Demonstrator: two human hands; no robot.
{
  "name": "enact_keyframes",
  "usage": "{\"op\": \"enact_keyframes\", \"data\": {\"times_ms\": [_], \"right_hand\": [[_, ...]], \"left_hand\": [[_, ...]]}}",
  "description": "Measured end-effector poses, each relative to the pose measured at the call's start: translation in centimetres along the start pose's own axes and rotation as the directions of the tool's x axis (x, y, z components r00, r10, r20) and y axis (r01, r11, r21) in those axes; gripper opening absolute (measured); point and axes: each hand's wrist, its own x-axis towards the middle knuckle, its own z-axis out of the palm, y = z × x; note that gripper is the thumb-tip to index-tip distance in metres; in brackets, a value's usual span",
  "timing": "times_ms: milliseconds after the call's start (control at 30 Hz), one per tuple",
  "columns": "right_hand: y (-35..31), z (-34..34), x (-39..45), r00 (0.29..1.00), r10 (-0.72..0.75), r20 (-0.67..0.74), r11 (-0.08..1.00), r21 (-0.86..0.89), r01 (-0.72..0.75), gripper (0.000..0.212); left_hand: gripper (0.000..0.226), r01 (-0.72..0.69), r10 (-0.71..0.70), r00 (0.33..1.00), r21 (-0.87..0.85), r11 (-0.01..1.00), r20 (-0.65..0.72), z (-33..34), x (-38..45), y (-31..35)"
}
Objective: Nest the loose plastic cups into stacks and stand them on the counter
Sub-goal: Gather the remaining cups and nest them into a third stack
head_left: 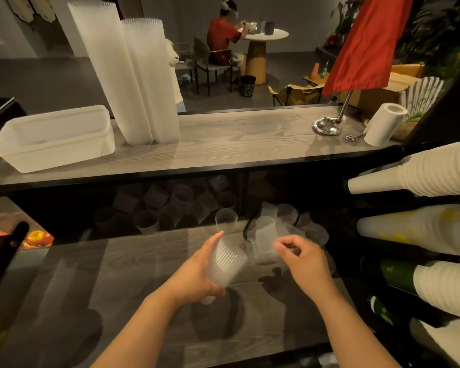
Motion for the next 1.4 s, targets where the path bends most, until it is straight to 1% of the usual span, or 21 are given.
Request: {"op": "enact_keyframes", "data": {"times_ms": [100,233,433,567,800,900,1033,1200,1333,1367,1400], "right_hand": [[-1.8,0.0,0.7,0.998,-0.009,0.055,0.990,0.139,0.002,0.006],[-2.9,1.0,1.3,0.988,-0.064,0.142,0.972,0.232,0.029,0.006],[-3.8,2.0,1.4,0.962,-0.134,0.239,0.979,0.183,0.091,0.008],[-4.0,2.3,1.8,0.959,-0.137,0.250,0.978,0.188,0.091,0.007],[-4.2,3.0,2.1,0.964,-0.138,0.228,0.970,0.226,0.085,0.011],[-4.1,2.9,2.3,0.969,-0.137,0.205,0.969,0.233,0.088,0.013],[-3.9,3.4,2.2,0.954,-0.137,0.265,0.976,0.201,0.085,0.012],[-3.5,4.4,1.8,0.932,-0.126,0.339,0.972,0.229,0.048,0.013],[-3.0,4.3,2.0,0.908,-0.143,0.394,0.967,0.253,0.043,0.015],[-2.8,4.2,2.1,0.907,-0.153,0.393,0.961,0.272,0.044,0.015],[-2.5,4.1,2.3,0.920,-0.156,0.359,0.955,0.291,0.048,0.016]], "left_hand": [[0.126,0.000,0.000,1.000,0.001,1.000,-0.005,0.2,0.1,0.1],[0.126,-0.008,0.008,1.000,-0.019,1.000,-0.010,0.3,0.3,0.3],[0.128,-0.051,0.050,0.999,-0.044,0.998,-0.016,0.0,0.4,0.3],[0.128,-0.057,0.056,0.998,-0.042,0.997,-0.020,-0.1,0.3,0.1],[0.129,-0.060,0.059,0.998,-0.070,0.996,-0.022,0.0,0.2,0.2],[0.130,-0.050,0.050,0.999,-0.073,0.996,-0.014,0.0,0.3,0.2],[0.129,-0.040,0.039,0.999,-0.061,0.997,-0.026,-0.1,0.6,0.3],[0.130,-0.045,0.044,0.999,-0.056,0.997,-0.026,-0.2,1.0,0.5],[0.130,-0.010,0.009,1.000,-0.045,0.999,-0.014,0.0,1.1,0.7],[0.130,0.001,-0.002,1.000,-0.047,0.999,-0.008,0.1,1.1,0.7],[0.129,0.014,-0.013,1.000,-0.054,0.998,0.001,0.2,1.1,0.7]]}}
